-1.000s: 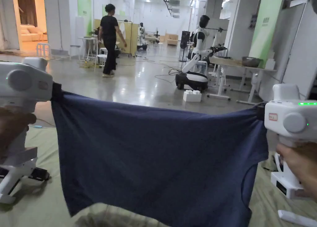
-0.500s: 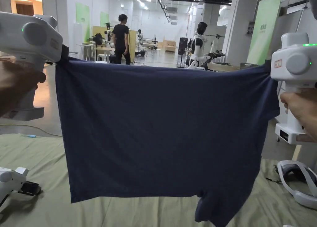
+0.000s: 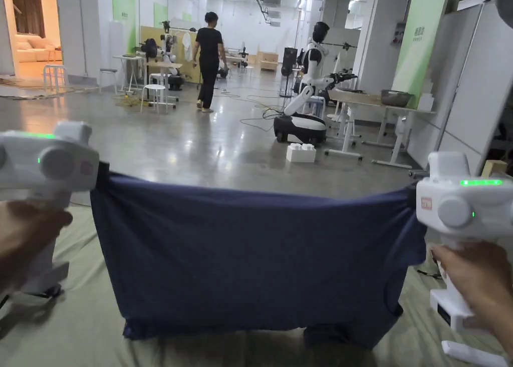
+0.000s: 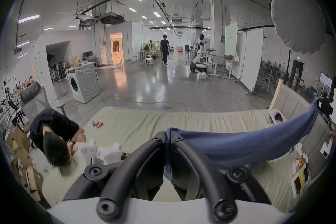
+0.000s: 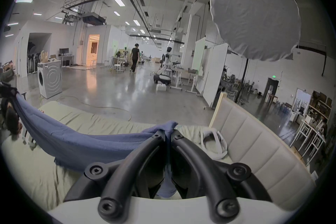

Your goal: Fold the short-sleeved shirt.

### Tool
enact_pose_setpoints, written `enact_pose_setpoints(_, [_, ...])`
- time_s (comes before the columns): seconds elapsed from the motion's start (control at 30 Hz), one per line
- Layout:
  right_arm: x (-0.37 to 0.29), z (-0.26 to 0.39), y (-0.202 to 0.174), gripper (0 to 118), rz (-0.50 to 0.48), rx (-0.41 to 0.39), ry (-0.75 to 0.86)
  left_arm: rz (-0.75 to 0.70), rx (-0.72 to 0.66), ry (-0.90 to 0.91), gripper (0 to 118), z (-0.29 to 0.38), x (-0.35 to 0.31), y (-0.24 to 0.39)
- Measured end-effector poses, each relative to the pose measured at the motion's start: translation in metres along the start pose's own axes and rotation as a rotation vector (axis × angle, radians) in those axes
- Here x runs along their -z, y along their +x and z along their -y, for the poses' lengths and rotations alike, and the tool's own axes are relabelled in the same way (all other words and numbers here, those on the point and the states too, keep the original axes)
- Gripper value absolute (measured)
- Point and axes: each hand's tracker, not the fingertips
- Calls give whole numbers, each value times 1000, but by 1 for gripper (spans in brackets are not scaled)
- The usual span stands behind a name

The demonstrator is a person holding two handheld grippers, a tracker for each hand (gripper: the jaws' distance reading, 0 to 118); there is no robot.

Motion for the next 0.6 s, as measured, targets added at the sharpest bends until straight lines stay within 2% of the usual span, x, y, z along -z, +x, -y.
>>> enact_pose_setpoints(0.17, [-27,55,1,6,-11,-19,-22,39,-47,-23,8,74,-28,-3])
enact_pose_setpoints(0.33, [-88,103,10,6,-28,-6,-2,60,-109,18,8,129,-96,-13])
enact_pose_setpoints(0.5, [-160,160,19,6,-27,11,-22,85,-118,-18,8,185,-152,-31])
enact_pose_setpoints(0.6, [-197,192,22,6,-35,-10,-62,90,-102,-54,8,217,-183,-35])
